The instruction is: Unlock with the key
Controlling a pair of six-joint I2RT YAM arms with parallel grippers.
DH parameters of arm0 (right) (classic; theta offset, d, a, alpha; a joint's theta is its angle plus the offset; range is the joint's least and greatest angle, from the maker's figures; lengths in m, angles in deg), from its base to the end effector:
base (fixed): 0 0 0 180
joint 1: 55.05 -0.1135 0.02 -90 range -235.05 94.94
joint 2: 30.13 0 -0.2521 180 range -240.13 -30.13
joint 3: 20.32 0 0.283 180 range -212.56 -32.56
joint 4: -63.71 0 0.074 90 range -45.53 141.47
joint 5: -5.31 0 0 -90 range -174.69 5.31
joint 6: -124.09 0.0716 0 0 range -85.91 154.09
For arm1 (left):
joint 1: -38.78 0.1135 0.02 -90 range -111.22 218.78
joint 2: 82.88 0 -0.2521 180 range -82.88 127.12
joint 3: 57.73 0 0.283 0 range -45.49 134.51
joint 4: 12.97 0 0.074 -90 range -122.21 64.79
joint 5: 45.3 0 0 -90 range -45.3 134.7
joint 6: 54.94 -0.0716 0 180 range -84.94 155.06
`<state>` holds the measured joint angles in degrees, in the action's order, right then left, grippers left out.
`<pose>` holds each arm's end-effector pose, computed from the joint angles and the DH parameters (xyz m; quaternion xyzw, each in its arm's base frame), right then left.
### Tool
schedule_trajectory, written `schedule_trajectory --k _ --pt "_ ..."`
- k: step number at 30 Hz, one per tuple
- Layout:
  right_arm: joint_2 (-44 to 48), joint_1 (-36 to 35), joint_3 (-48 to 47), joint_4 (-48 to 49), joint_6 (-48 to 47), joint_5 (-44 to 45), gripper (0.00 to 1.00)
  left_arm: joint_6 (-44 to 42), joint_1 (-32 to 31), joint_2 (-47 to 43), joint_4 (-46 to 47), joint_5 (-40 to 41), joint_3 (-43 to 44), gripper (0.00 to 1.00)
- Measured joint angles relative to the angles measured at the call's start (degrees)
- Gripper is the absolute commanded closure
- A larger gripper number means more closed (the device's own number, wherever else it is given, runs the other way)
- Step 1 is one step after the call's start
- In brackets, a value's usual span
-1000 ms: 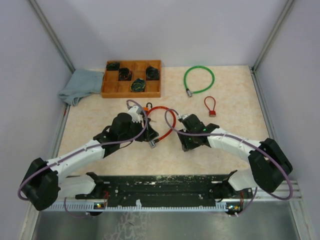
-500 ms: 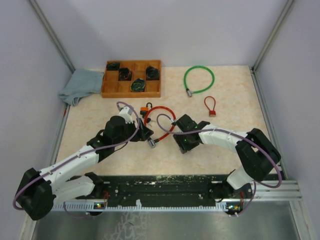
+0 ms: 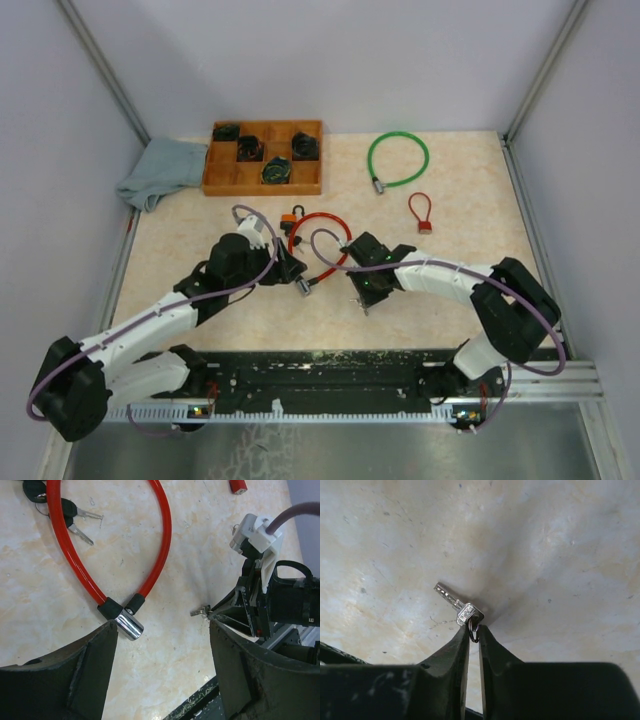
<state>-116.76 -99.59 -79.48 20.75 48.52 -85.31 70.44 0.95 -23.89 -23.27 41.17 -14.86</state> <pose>0.2169 0.2145 0.0974 -0.2569 0.9514 0.0883 0.1453 0.2281 -0.1827 0.1863 0.0344 0.8490 -0.3350 0.4071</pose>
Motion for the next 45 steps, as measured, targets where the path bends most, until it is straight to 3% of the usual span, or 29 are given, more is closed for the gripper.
schedule_trajectory --k 5,32,39,45 --pt "1.3 0.0 0.9 4.3 2.2 -2.0 1.0 1.3 0.0 0.3 1.1 -1.9 -1.1 0.21" --pt "13.4 -0.1 9.2 28.2 9.7 -6.3 1.0 9.6 0.1 4.2 7.1 -11.2 -2.1 0.22" --pt "12.4 -0.9 13.0 25.0 9.5 -5.0 0.9 8.7 0.1 3.8 6.3 -10.1 -2.3 0.22" --pt "12.2 -3.4 13.5 18.4 8.4 -3.8 0.73 7.9 0.1 2.8 4.7 -7.2 -2.3 0.21"
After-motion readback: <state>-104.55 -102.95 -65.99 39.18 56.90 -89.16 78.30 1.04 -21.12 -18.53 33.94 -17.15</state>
